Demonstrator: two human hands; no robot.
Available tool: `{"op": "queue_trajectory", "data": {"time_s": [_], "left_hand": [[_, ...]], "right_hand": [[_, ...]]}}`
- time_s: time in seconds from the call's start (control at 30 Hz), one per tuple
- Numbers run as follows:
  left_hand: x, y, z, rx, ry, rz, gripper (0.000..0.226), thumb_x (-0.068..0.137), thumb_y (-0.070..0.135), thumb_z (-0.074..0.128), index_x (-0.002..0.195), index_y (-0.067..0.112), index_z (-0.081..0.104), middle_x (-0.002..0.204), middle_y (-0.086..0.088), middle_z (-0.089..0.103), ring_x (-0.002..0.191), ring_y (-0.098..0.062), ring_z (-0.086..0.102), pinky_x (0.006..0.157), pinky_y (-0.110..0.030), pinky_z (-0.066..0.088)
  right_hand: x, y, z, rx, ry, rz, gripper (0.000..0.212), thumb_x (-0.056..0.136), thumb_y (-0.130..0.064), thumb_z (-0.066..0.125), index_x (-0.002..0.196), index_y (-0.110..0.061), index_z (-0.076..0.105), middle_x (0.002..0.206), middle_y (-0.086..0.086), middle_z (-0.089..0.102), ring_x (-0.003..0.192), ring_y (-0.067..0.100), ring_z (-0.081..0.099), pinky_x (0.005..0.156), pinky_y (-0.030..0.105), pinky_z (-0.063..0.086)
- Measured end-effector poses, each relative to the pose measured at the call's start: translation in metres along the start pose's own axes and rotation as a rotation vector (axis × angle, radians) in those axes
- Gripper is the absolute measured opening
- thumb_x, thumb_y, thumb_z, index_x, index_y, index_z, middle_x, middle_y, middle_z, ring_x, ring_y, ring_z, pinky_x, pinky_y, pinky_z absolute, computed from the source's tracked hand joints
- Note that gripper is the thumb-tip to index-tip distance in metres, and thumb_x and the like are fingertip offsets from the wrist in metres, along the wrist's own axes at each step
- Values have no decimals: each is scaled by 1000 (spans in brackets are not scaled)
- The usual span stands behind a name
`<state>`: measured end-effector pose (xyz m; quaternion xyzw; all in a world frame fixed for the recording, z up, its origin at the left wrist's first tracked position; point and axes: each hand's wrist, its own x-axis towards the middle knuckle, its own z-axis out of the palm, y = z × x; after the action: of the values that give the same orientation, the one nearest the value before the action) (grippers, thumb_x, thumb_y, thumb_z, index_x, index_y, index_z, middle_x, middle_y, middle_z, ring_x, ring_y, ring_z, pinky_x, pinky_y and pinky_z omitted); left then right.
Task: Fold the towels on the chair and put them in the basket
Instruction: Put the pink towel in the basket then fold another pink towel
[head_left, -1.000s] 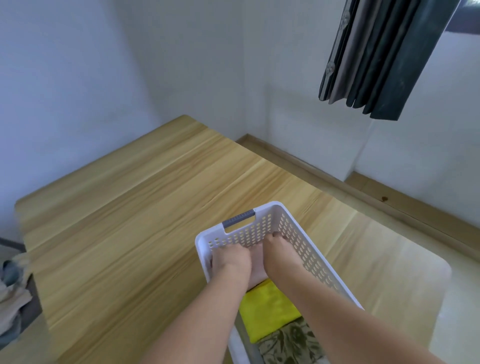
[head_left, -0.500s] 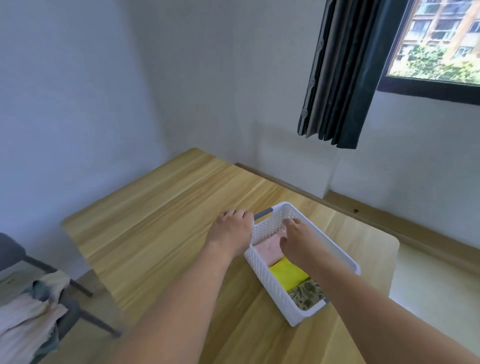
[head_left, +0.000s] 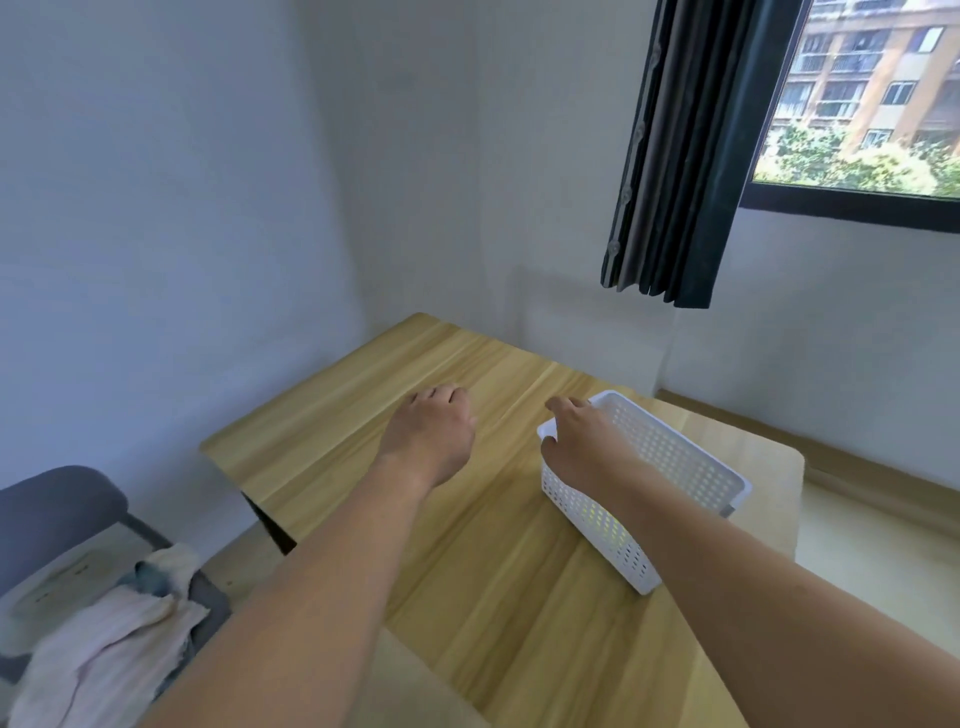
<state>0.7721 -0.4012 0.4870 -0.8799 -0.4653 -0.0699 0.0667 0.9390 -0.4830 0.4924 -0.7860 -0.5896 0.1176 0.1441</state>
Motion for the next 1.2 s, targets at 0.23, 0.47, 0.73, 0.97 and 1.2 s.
{"op": "queue_trajectory", "data": {"time_s": [0.23, 0.47, 0.73, 0.97, 1.2], "left_hand": [[-53, -118, -10, -23, 20, 55, 42, 101, 27, 34, 138, 9, 40, 143, -9, 45, 128, -27, 43, 104, -38, 35], [-113, -252, 0, -83, -107, -52, 47, 101, 26, 28, 146, 11, 32, 150, -8, 37, 136, -24, 35, 112, -37, 29], [-156, -369, 13, -128, -93, -89, 42, 101, 24, 31, 140, 12, 39, 143, -7, 44, 128, -25, 41, 107, -37, 35], [-181, -514, 35, -168, -137, -73, 42, 101, 24, 29, 140, 11, 39, 144, -6, 43, 129, -24, 41, 109, -39, 35], [-220, -641, 64, -180, -236, -202, 32, 97, 18, 35, 124, 9, 51, 132, -7, 52, 119, -25, 47, 99, -38, 42]], "right_hand": [[-15, -122, 42, 48, 30, 19, 47, 89, -13, 46, 135, -10, 43, 135, 9, 47, 119, 30, 48, 89, 36, 44], [-23, -241, 86, 81, -38, -29, 55, 92, -16, 43, 146, -13, 32, 144, 5, 40, 121, 27, 49, 82, 31, 43], [-10, -357, 156, 118, -138, -81, 53, 92, -18, 44, 144, -12, 34, 143, 9, 41, 126, 29, 46, 95, 34, 43], [0, -475, 223, 154, -207, -11, 53, 94, -17, 45, 145, -12, 33, 148, 6, 38, 131, 24, 42, 99, 30, 38], [12, -562, 274, 190, -300, 9, 52, 94, -18, 43, 145, -14, 34, 147, 5, 39, 131, 23, 42, 102, 33, 38]]}}
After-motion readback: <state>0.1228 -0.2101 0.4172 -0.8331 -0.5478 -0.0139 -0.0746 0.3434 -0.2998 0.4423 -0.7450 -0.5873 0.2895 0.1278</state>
